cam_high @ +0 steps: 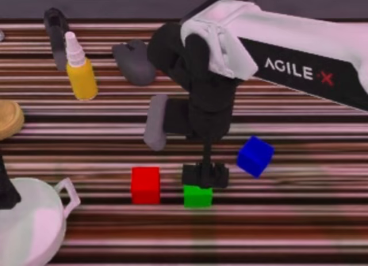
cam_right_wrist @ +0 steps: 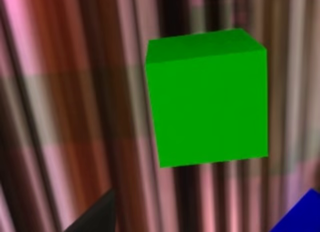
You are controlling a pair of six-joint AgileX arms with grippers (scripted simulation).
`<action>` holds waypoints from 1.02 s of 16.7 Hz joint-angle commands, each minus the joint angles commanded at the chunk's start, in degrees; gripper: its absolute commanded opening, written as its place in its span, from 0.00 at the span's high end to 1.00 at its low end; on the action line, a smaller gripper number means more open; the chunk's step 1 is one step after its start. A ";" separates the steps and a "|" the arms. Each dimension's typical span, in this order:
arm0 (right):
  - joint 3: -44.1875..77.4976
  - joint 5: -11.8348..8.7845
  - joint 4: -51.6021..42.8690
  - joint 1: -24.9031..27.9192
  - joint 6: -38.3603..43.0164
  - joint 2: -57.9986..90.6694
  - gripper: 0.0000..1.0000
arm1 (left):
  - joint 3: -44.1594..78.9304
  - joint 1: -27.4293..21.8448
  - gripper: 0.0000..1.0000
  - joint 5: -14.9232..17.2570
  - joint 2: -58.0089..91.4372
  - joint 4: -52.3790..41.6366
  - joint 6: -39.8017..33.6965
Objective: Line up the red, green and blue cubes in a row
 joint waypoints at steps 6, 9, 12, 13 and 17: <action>-5.22 0.07 2.59 -9.62 14.81 -1.77 0.00 | 0.00 0.00 0.00 0.00 0.00 0.00 0.00; -6.64 0.20 3.73 -12.71 18.85 -2.69 0.00 | 0.00 0.00 0.00 0.00 0.00 0.00 0.00; -6.69 0.21 3.79 -12.87 19.03 -2.73 0.00 | 0.00 0.00 0.00 0.00 0.00 0.00 0.00; -6.52 0.21 3.66 -12.63 18.94 -2.46 0.00 | 0.00 0.00 0.00 0.00 0.00 0.00 0.00; -8.89 0.23 7.63 -12.81 19.14 -1.06 0.00 | 0.00 0.00 0.00 0.00 0.00 0.00 0.00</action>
